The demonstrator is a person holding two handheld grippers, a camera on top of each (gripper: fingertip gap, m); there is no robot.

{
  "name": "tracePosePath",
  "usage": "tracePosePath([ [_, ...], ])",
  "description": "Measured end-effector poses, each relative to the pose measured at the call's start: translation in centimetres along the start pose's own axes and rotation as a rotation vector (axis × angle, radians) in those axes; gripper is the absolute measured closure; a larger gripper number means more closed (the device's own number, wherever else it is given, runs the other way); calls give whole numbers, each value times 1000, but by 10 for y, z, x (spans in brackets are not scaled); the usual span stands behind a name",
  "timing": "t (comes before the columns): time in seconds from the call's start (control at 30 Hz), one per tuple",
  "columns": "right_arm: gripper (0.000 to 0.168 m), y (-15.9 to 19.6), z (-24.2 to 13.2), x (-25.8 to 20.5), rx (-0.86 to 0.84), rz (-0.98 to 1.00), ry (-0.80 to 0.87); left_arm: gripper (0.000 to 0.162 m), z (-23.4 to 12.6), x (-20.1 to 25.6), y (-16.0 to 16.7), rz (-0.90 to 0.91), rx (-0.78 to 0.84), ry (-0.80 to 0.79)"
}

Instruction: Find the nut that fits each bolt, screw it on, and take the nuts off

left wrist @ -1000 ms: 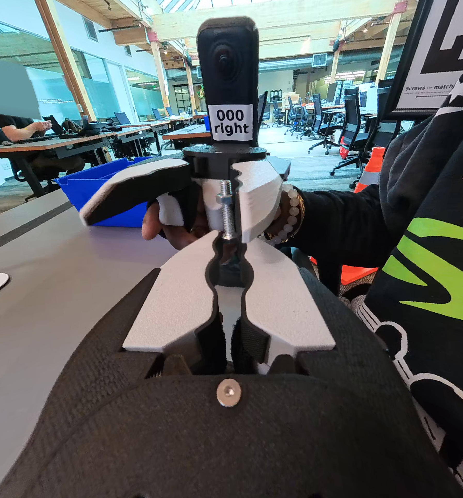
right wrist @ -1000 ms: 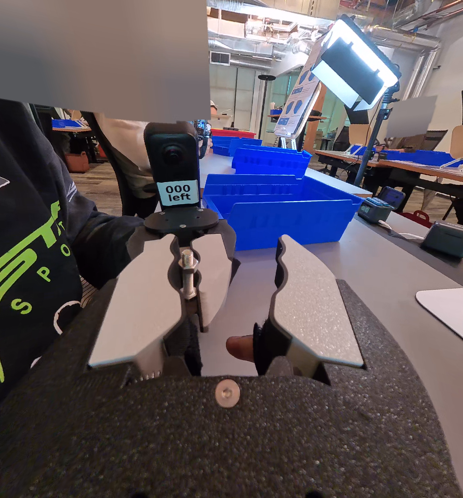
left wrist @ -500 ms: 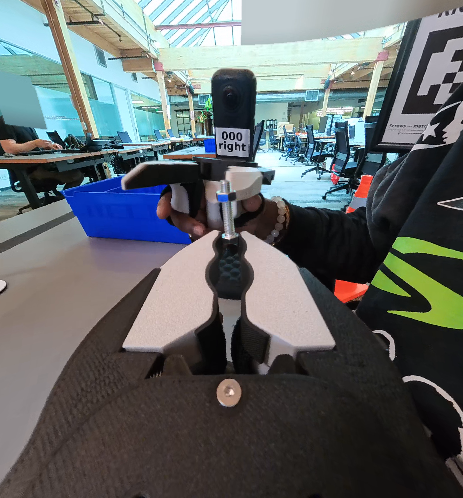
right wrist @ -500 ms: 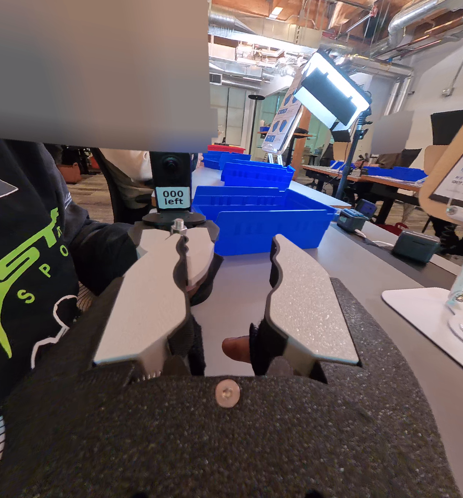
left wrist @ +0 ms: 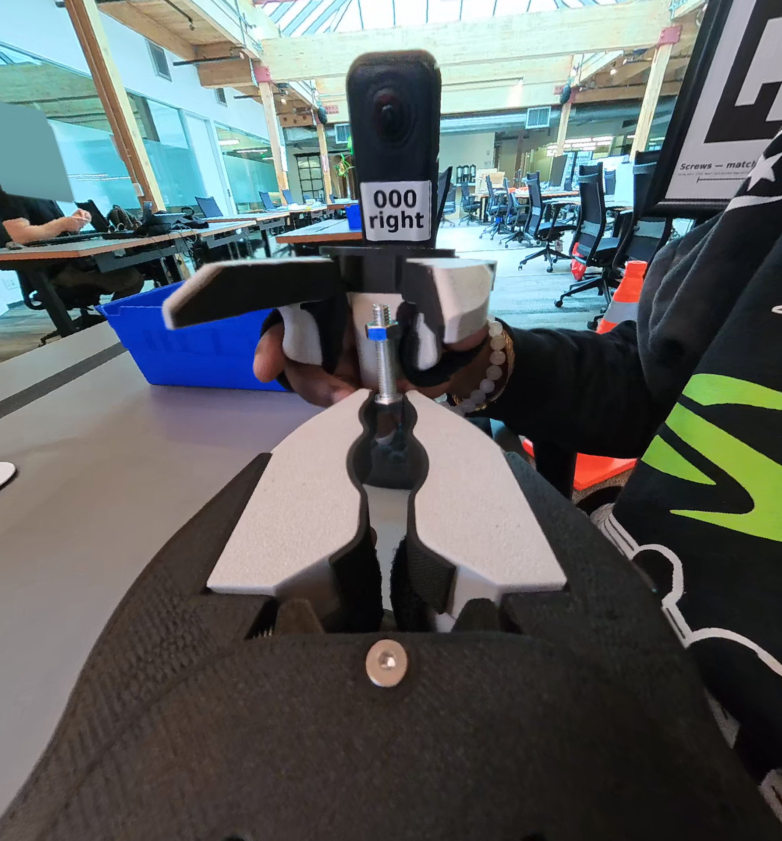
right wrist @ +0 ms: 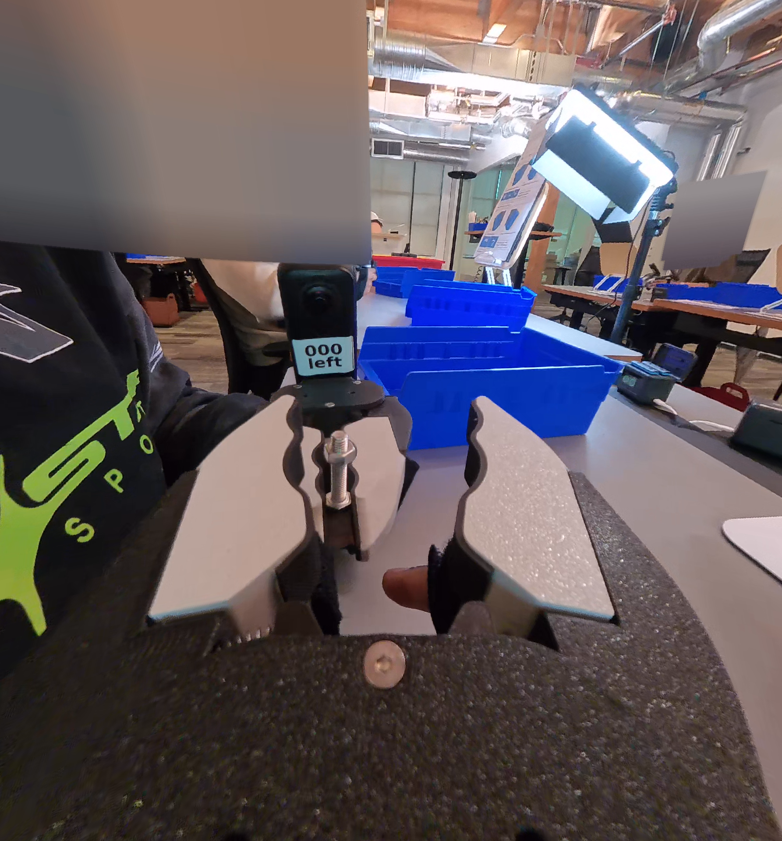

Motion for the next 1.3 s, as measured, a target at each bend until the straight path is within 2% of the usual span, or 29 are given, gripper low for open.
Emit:
tracePosePath([
  [0.3,97,9,4,5,-43,8,35,152,1,3,3,20,-21,10],
  [0.83,98,-1,-21,13,-28,-29,40,152,-6,0,-9,-25,60,20],
  [0.97,102,-4,-29,16,-12,-33,45,152,-8,1,-12,-26,78,28],
  [1.07,100,-11,-25,5,35,-19,-19,152,-7,0,-11,-23,73,24],
  [1.3,94,-2,-1,-4,28,21,-42,152,-4,4,-6,7,39,28],
])
Point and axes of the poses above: each gripper's, where its closed fingertips meet, z out along the fingers, y out of its underside, x = y × z across the jaws, the point moved 1 cm from there along -z, back along the fingers, and after that the axes turned 4 degrees about -y, right-handed, at the moved point
